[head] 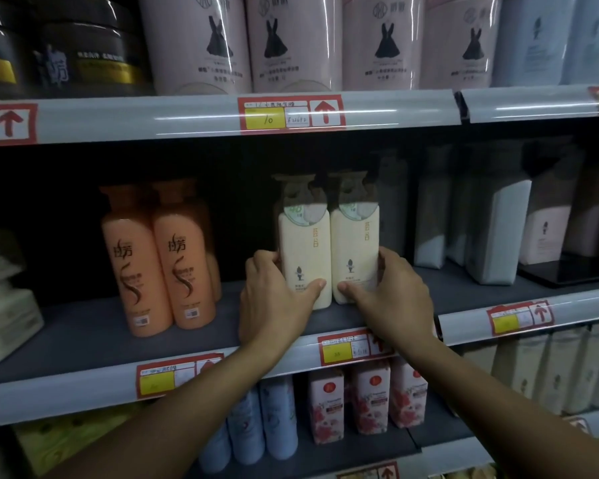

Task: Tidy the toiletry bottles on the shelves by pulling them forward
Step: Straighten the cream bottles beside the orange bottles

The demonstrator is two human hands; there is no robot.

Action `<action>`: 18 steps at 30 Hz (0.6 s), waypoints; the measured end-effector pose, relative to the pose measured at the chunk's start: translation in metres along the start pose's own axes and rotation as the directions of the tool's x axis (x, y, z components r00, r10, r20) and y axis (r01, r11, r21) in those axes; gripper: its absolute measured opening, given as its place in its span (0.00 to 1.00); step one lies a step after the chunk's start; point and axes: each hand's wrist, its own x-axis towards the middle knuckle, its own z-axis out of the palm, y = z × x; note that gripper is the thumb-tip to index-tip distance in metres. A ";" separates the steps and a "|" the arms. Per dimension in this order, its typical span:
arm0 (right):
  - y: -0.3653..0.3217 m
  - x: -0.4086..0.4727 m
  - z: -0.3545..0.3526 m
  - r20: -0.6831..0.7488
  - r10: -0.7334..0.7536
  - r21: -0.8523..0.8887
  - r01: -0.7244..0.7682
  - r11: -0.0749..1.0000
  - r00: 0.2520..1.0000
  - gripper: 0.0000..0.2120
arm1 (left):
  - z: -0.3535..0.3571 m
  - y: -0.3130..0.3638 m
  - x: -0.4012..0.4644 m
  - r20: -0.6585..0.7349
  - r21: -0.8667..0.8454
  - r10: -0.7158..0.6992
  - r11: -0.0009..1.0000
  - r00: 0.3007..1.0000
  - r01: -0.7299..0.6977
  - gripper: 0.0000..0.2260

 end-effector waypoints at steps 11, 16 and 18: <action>-0.009 0.000 0.004 -0.036 0.039 -0.007 -0.039 0.999 0.999 0.38 | 0.005 0.001 -0.001 -0.014 -0.011 -0.039 0.999 0.999 0.039 0.32; -0.010 -0.001 0.005 -0.053 0.045 -0.008 -0.045 0.999 0.998 0.38 | 0.005 0.002 -0.001 -0.025 -0.007 -0.048 0.999 0.999 0.048 0.33; -0.010 -0.001 0.005 -0.060 0.047 -0.012 -0.048 0.999 0.997 0.39 | 0.006 0.002 -0.001 -0.029 -0.004 -0.047 0.999 0.998 0.047 0.33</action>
